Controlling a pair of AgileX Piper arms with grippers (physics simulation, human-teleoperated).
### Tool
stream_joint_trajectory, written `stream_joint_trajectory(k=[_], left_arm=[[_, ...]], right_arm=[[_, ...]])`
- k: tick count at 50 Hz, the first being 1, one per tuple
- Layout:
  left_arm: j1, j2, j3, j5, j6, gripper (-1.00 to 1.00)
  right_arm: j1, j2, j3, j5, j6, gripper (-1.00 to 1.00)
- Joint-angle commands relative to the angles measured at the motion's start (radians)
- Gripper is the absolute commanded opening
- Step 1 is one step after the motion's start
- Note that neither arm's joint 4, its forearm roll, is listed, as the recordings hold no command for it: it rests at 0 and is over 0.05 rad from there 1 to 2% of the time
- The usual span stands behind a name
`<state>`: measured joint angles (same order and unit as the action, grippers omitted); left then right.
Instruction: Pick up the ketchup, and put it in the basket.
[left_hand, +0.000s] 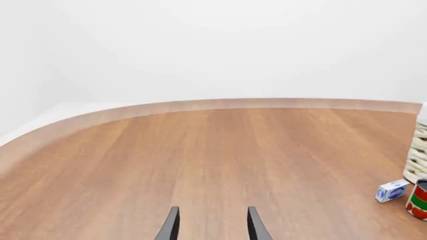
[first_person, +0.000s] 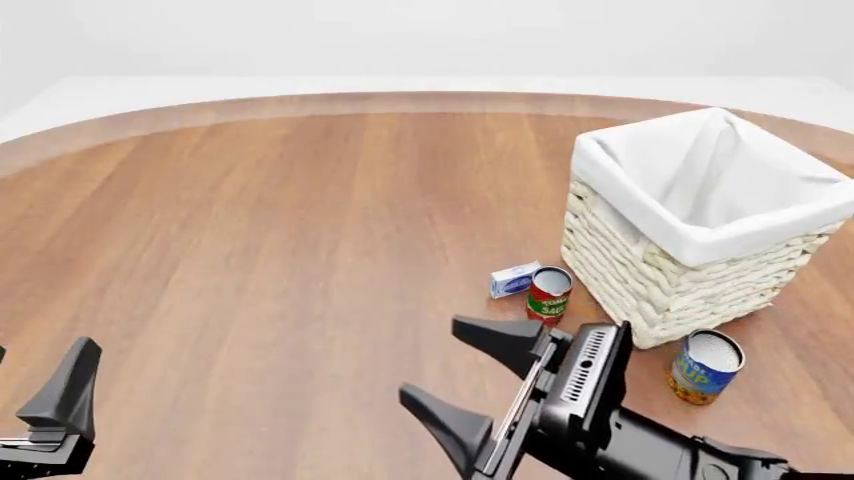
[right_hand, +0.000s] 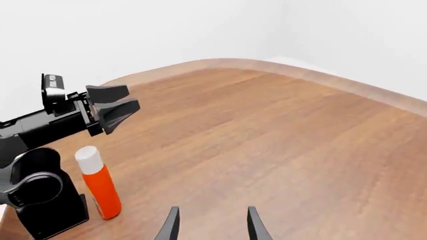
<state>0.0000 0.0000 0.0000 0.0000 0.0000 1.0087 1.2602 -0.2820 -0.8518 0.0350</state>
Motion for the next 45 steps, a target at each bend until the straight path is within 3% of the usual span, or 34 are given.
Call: stream_joint_trajectory(k=[1, 19, 27, 45], left_arm=[[0.000, 0.000, 0.000, 0.000, 0.000, 1.00], [0.000, 0.000, 0.000, 0.000, 0.000, 1.00], [0.000, 0.000, 0.000, 0.000, 0.000, 1.00], [0.000, 0.000, 0.000, 0.000, 0.000, 1.00]], right_arm=[[0.004, 0.004, -0.051, 0.062, 0.007, 1.00], [0.014, 0.035, -0.130, 0.152, 0.031, 1.00], [0.109, 0.161, -0.216, 0.168, 0.046, 1.00], [0.170, 0.261, -0.303, 0.189, 0.045, 1.00]])
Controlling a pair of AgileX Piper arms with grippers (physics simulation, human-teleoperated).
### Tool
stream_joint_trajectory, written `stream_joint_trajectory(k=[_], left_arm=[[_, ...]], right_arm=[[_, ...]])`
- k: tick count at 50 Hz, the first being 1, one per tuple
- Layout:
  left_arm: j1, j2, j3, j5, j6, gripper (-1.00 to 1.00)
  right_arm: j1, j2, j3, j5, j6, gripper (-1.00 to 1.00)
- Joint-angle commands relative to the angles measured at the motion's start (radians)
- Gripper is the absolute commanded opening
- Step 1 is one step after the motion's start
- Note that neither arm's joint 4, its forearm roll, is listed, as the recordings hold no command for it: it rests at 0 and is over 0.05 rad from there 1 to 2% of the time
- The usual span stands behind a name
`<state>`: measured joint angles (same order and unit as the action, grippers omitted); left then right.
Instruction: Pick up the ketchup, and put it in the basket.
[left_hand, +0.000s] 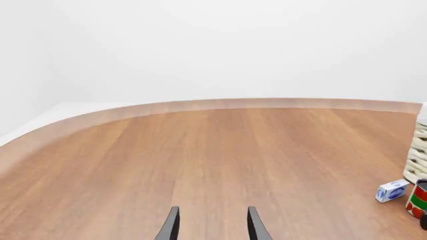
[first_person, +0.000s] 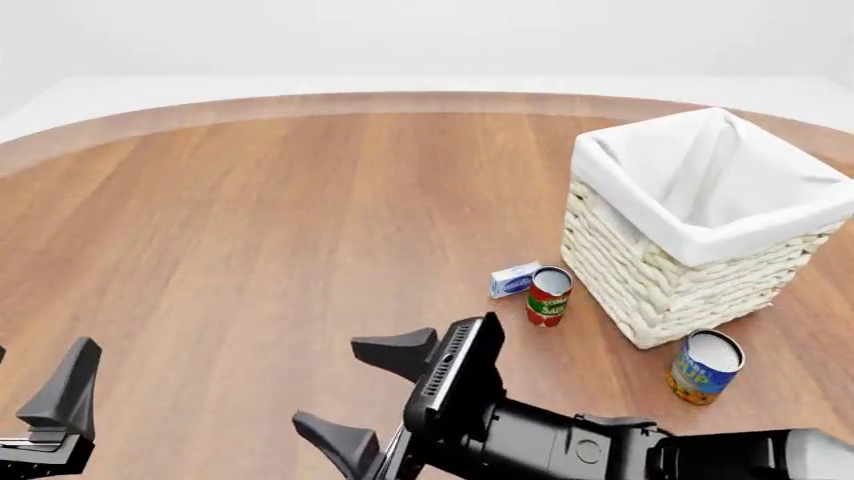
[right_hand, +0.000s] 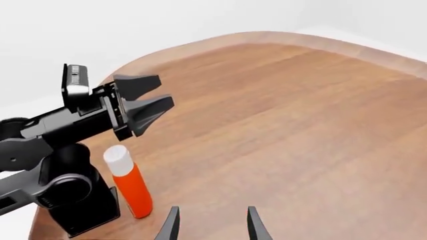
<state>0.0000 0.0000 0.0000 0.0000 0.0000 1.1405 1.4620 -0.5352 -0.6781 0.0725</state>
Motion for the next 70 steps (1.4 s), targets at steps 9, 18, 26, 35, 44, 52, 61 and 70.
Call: stream_joint_trajectory(k=[9, 18, 26, 35, 44, 52, 61, 70], left_arm=[[0.000, 0.000, 0.000, 0.000, 0.000, 1.00], [0.000, 0.000, 0.000, 0.000, 0.000, 1.00], [0.000, 0.000, 0.000, 0.000, 0.000, 1.00], [0.000, 0.000, 0.000, 0.000, 0.000, 1.00], [0.000, 0.000, 0.000, 0.000, 0.000, 1.00], [0.000, 0.000, 0.000, 0.000, 0.000, 1.00], [0.000, 0.000, 0.000, 0.000, 0.000, 1.00], [0.000, 0.000, 0.000, 0.000, 0.000, 1.00]], right_arm=[[0.060, 0.092, -0.075, 0.021, 0.012, 1.00], [0.086, 0.121, -0.093, 0.017, 0.029, 1.00], [0.111, 0.138, -0.109, 0.021, 0.033, 1.00], [0.130, 0.149, -0.123, 0.027, 0.035, 1.00], [0.139, 0.156, -0.132, 0.033, 0.038, 1.00], [0.153, 0.175, -0.141, 0.035, 0.049, 1.00], [0.171, 0.181, -0.151, 0.038, 0.056, 1.00], [0.180, 0.199, -0.157, 0.025, 0.058, 1.00]])
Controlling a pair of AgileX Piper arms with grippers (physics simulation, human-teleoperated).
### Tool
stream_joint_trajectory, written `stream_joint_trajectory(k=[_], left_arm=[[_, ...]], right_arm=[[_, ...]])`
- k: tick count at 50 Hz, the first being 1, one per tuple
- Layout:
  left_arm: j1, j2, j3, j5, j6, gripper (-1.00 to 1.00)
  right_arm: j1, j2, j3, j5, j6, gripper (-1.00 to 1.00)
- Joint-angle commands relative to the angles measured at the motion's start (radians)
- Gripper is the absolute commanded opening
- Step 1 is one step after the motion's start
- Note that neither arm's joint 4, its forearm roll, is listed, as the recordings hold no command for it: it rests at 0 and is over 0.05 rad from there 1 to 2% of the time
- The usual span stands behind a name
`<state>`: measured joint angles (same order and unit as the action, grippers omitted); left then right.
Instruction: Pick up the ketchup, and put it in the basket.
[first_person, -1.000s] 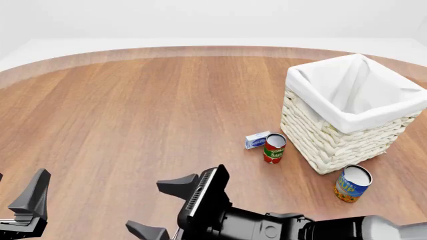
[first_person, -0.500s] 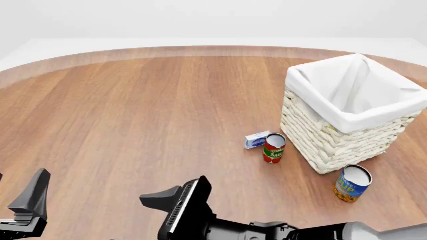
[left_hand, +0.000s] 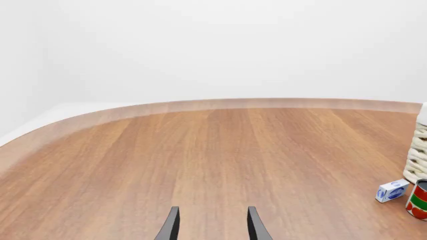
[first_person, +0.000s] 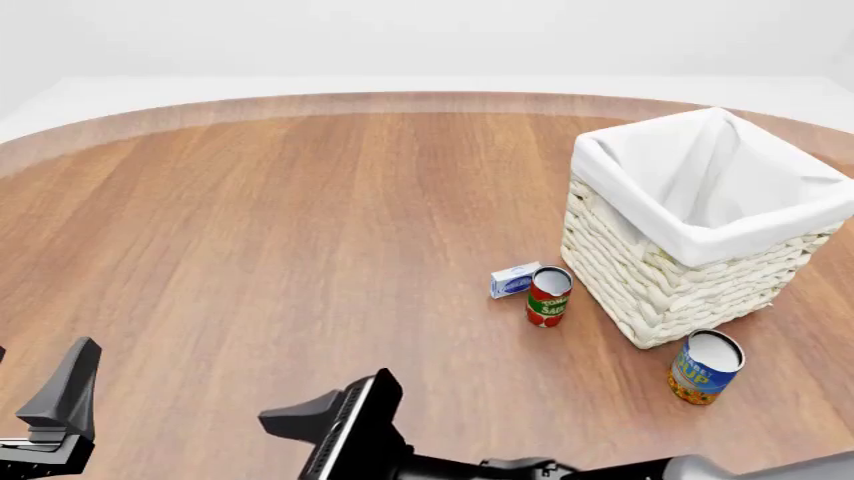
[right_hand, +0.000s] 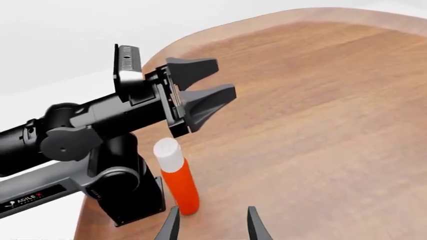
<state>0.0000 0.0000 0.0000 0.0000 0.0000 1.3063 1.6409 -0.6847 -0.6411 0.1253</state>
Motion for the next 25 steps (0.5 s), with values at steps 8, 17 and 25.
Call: stream_joint_trajectory(k=[8, 17, 25], left_arm=[[0.000, 0.000, 0.000, 0.000, 0.000, 1.00], [0.000, 0.000, 0.000, 0.000, 0.000, 1.00], [0.000, 0.000, 0.000, 0.000, 0.000, 1.00]], right_arm=[[0.021, 0.020, -0.024, 0.007, 0.009, 1.00], [0.031, 0.041, -0.029, -0.004, 0.014, 1.00], [0.039, 0.037, -0.040, 0.007, 0.017, 1.00]])
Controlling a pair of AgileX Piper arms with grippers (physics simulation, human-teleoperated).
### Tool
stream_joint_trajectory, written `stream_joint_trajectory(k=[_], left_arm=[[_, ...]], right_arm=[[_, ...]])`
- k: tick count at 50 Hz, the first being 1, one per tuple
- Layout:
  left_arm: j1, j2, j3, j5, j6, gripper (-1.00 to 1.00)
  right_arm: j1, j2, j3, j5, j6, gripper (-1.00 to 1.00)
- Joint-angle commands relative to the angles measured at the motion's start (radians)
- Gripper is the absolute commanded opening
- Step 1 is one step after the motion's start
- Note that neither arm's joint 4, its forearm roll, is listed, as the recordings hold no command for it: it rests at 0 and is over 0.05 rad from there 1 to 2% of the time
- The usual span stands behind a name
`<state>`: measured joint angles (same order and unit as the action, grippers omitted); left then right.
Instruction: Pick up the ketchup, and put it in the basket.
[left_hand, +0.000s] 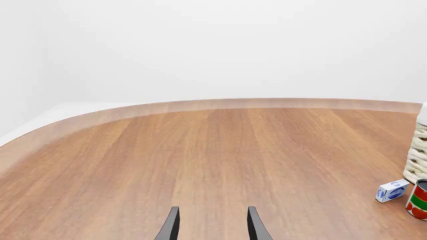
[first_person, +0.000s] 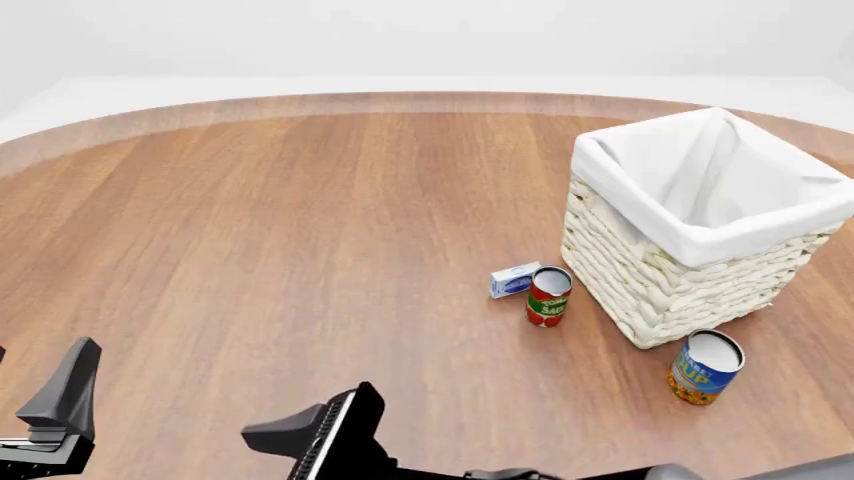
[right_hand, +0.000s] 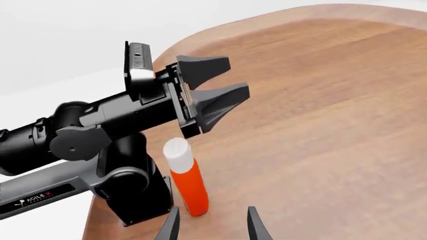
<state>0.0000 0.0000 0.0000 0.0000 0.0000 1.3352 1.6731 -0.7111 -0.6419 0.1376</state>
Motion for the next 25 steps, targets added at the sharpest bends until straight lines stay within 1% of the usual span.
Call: stream_joint_trajectory(k=[1, 5, 7, 8, 13, 17, 25], left_arm=[[0.000, 0.000, 0.000, 0.000, 0.000, 1.00], [0.000, 0.000, 0.000, 0.000, 0.000, 1.00], [0.000, 0.000, 0.000, 0.000, 0.000, 1.00], [0.000, 0.000, 0.000, 0.000, 0.000, 1.00], [0.000, 0.000, 0.000, 0.000, 0.000, 1.00], [0.000, 0.000, 0.000, 0.000, 0.000, 1.00], [0.000, 0.000, 0.000, 0.000, 0.000, 1.00]], right_arm=[[0.010, 0.005, -0.013, 0.008, 0.004, 1.00], [0.015, 0.010, -0.019, 0.010, 0.003, 1.00], [0.015, 0.022, -0.016, -0.004, 0.004, 1.00], [0.017, 0.014, -0.023, 0.012, 0.003, 1.00], [0.020, 0.029, -0.022, -0.001, 0.004, 1.00], [0.021, 0.021, -0.030, 0.015, 0.004, 1.00], [0.026, 0.034, -0.032, 0.005, 0.006, 1.00]])
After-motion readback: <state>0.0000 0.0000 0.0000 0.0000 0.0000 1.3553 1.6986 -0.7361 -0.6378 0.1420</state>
